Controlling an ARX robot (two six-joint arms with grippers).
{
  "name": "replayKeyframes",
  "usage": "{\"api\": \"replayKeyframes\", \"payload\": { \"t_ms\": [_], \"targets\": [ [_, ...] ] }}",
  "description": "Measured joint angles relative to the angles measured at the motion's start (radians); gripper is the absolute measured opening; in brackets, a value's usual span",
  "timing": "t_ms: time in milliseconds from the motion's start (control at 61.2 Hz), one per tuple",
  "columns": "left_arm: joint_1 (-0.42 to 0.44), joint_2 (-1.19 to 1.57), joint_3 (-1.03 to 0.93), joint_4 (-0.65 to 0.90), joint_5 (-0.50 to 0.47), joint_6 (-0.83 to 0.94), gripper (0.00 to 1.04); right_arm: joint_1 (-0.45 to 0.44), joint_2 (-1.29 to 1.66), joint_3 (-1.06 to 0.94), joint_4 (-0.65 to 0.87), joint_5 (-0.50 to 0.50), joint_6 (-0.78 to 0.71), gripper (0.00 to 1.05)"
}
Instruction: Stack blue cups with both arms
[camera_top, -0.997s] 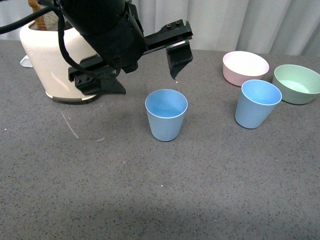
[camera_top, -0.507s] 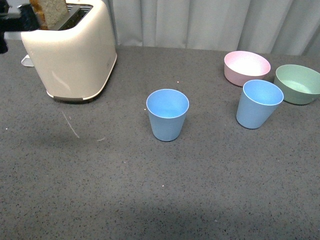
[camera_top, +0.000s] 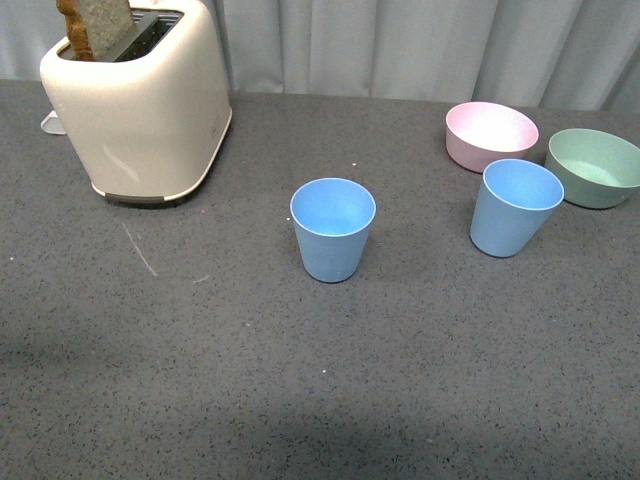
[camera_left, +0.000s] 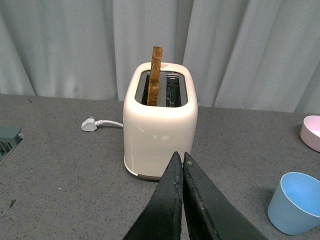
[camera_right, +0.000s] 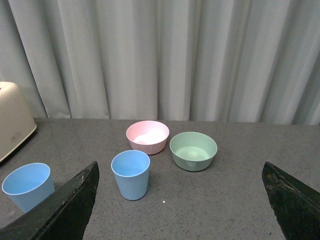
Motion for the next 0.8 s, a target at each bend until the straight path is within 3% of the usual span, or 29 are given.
{"api": "replayKeyframes", "payload": {
  "t_ms": [261, 801],
  "targets": [
    [0.096, -0.225, -0.058, -0.166, 0.086, 0.001, 0.04, 0.0, 0.0, 0.0, 0.0, 0.0, 0.0, 0.95],
    [0.097, -0.628, -0.077, -0.52, 0.093, 0.001, 0.04, 0.0, 0.0, 0.0, 0.0, 0.0, 0.0, 0.95]
  ]
}}
